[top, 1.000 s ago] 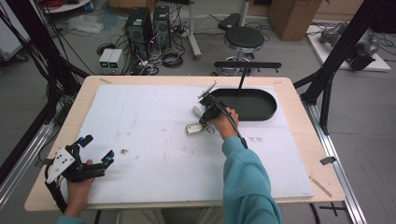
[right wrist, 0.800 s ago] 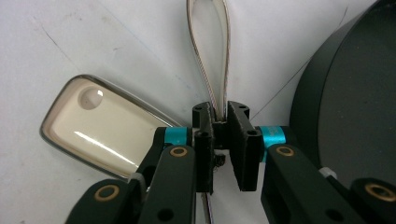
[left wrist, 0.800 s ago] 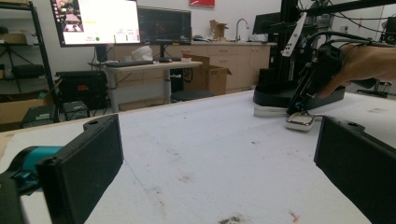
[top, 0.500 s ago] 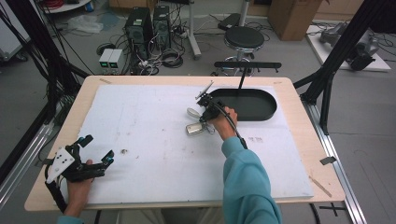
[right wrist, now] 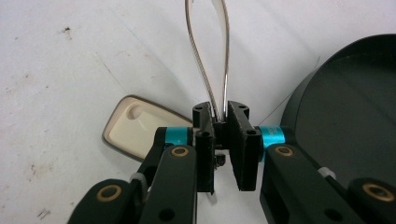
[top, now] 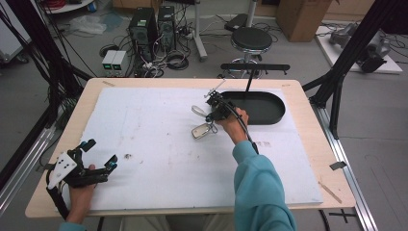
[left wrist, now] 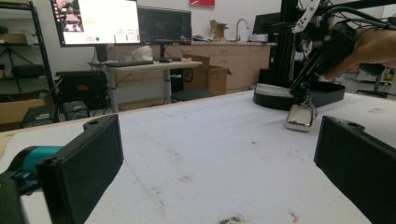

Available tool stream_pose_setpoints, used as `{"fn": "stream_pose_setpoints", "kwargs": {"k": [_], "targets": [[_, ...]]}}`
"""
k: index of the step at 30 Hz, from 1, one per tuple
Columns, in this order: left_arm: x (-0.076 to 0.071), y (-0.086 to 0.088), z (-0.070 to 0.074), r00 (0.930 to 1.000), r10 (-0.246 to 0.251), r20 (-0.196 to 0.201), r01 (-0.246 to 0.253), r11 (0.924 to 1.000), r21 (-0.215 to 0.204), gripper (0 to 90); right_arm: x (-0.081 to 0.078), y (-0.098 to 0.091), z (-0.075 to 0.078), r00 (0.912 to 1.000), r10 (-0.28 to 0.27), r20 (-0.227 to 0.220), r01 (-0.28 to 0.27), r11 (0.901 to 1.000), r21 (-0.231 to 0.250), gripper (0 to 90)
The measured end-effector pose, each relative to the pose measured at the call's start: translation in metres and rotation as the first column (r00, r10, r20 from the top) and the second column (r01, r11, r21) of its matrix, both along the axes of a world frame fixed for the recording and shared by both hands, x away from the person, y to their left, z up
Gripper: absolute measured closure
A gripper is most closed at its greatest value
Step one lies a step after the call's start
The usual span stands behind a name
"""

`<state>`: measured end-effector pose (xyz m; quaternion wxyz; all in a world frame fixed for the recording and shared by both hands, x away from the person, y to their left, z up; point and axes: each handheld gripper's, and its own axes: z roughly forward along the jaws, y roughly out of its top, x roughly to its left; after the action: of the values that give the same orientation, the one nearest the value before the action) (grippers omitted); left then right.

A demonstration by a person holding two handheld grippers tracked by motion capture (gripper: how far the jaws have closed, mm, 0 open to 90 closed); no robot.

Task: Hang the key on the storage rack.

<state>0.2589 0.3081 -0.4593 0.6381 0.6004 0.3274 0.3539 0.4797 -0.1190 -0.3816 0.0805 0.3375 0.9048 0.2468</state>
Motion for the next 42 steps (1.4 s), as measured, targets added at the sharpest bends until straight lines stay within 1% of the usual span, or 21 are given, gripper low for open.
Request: {"fn": "stream_pose_setpoints", "kwargs": {"k": [1,2,5,9,12,13,15,16,18,21,22,25,28,30,33,34,36,39,40,41,42], "targets": [[0.0,0.0,0.0,1.0,0.0,0.0,0.0,1.0,0.0,1.7,-0.001,0.0,0.001,1.0,-0.006,0.0,0.006,0.9999,0.011,82.2],[0.0,0.0,0.0,1.0,0.0,0.0,0.0,1.0,0.0,1.7,-0.002,-0.001,0.003,1.0,-0.002,0.009,0.002,0.9999,0.013,82.2],[0.0,0.0,0.0,1.0,0.0,0.0,0.0,1.0,0.0,1.7,-0.004,-0.004,0.01,0.9992,-0.008,0.038,0.006,0.9992,0.039,82.2],[0.0,0.0,0.0,1.0,0.0,0.0,0.0,1.0,0.0,1.7,-0.008,-0.01,0.021,0.9953,-0.031,0.092,0.022,0.9957,0.09,82.2],[0.0,0.0,0.0,1.0,0.0,0.001,0.0,1.0,0.001,1.7,-0.01,-0.018,0.029,0.9902,-0.051,0.13,0.035,0.9916,0.124,82.2],[0.0,0.0,0.0,1.0,0.0,0.001,0.0,1.0,0.0,1.7,-0.01,-0.021,0.031,0.9885,-0.056,0.14,0.036,0.9888,0.145,82.2],[0.0,0.0,0.0,1.0,0.0,0.002,0.0,1.0,0.0,1.7,-0.011,-0.026,0.035,0.9879,-0.074,0.137,0.046,0.9799,0.194,82.2],[0.0,0.0,0.0,1.0,0.0,0.003,0.0,1.0,0.0,1.7,-0.012,-0.03,0.038,0.9862,-0.081,0.145,0.048,0.9751,0.217,82.2],[0.0,0.0,0.0,1.0,0.001,0.002,-0.001,1.0,0.0,1.7,-0.012,-0.035,0.042,0.9823,-0.094,0.162,0.053,0.9685,0.243,82.2],[0.0,0.0,0.0,1.0,0.0,0.002,0.0,1.0,-0.001,1.7,-0.015,-0.041,0.047,0.9751,-0.118,0.188,0.065,0.9606,0.27,82.2],[0.0,0.0,0.0,1.0,0.0,0.003,0.0,1.0,0.0,1.7,-0.016,-0.043,0.049,0.9718,-0.131,0.196,0.073,0.9566,0.282,82.2],[0.0,0.0,0.0,1.0,0.0,0.003,0.0,1.0,0.0,1.7,-0.018,-0.047,0.055,0.9577,-0.153,0.244,0.077,0.9526,0.294,82.2],[0.0,0.0,0.0,1.0,0.0,0.003,0.0,1.0,0.001,1.7,-0.02,-0.05,0.058,0.9454,-0.177,0.273,0.088,0.9463,0.311,82.1],[0.0,0.0,0.0,1.0,0.0,0.003,0.0,1.0,0.001,1.7,-0.021,-0.052,0.06,0.9384,-0.194,0.286,0.1,0.9446,0.312,82.1],[0.0,0.0,0.0,1.0,0.0,0.003,0.0,1.0,0.001,1.7,-0.022,-0.055,0.061,0.9305,-0.217,0.295,0.116,0.9384,0.325,82.1],[0.0,0.0,0.0,1.0,0.0,0.003,0.0,1.0,0.001,1.7,-0.022,-0.056,0.062,0.9268,-0.219,0.305,0.115,0.9388,0.325,82.1],[0.0,0.0,0.0,1.0,0.0,0.003,0.0,1.0,0.001,1.7,-0.022,-0.057,0.063,0.9222,-0.227,0.313,0.119,0.9374,0.327,82.1],[0.0,0.0,0.0,1.0,0.0,0.003,0.0,1.0,0.001,1.7,-0.023,-0.058,0.065,0.9109,-0.241,0.335,0.125,0.9348,0.332,82.1],[0.0,0.0,0.0,1.0,0.0,0.003,0.0,1.0,0.001,1.7,-0.024,-0.059,0.065,0.9066,-0.248,0.341,0.13,0.9336,0.334,82.1],[0.0,0.0,0.0,1.0,0.0,0.003,0.0,1.0,0.0,1.7,-0.024,-0.06,0.066,0.898,-0.253,0.36,0.131,0.9349,0.33,82.1],[0.0,0.0,0.0,1.0,0.0,0.003,0.0,1.0,0.0,1.7,-0.025,-0.06,0.067,0.8902,-0.265,0.371,0.143,0.9346,0.326,82.1]]}}
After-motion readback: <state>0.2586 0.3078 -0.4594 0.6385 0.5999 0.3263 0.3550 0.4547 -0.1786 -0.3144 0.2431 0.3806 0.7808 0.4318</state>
